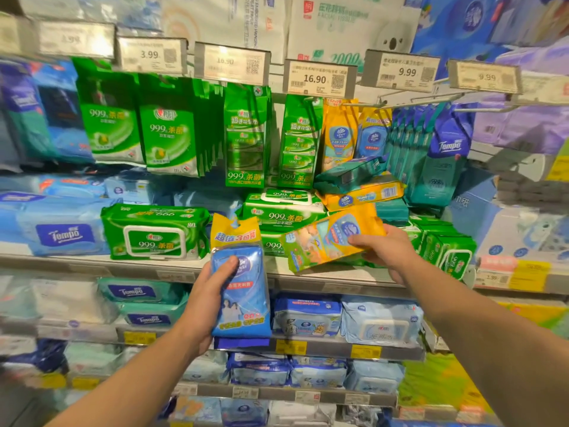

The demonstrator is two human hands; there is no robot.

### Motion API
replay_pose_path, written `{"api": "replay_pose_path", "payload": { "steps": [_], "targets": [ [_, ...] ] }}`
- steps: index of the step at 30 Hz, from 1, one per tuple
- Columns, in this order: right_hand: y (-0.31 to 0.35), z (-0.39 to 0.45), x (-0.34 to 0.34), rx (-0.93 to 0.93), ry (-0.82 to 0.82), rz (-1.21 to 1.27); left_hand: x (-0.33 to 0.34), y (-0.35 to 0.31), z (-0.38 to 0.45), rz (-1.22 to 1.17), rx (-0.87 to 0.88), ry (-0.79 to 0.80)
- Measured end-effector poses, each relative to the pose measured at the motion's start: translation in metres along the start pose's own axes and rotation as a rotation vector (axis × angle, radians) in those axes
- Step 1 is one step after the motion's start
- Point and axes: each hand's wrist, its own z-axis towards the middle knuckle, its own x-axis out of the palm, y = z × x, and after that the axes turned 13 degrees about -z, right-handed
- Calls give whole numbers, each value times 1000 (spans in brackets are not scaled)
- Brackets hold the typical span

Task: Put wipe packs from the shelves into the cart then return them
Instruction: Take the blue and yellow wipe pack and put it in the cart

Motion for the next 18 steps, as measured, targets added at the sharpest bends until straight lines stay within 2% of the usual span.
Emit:
{"api": "replay_pose_path", "payload": {
  "steps": [3,6,9,13,15,18],
  "targets": [
    [15,3,14,26,-23,325,-2,-2,-1,-2,-9,-25],
    [26,3,22,27,-95,476,-6,-7,-3,3,-21,-22],
    [37,-5,25,28,22,661,-8,-12,-3,-21,-41,-29],
    [38,-39,45,101,304,538,4,-12,-7,3,-69,-4],
    [28,-59,61,93,309,484,14,-8,-12,17,-121,49],
    [8,-85,78,38,199,428,22,4,-22,23,-216,101]
  ]
}}
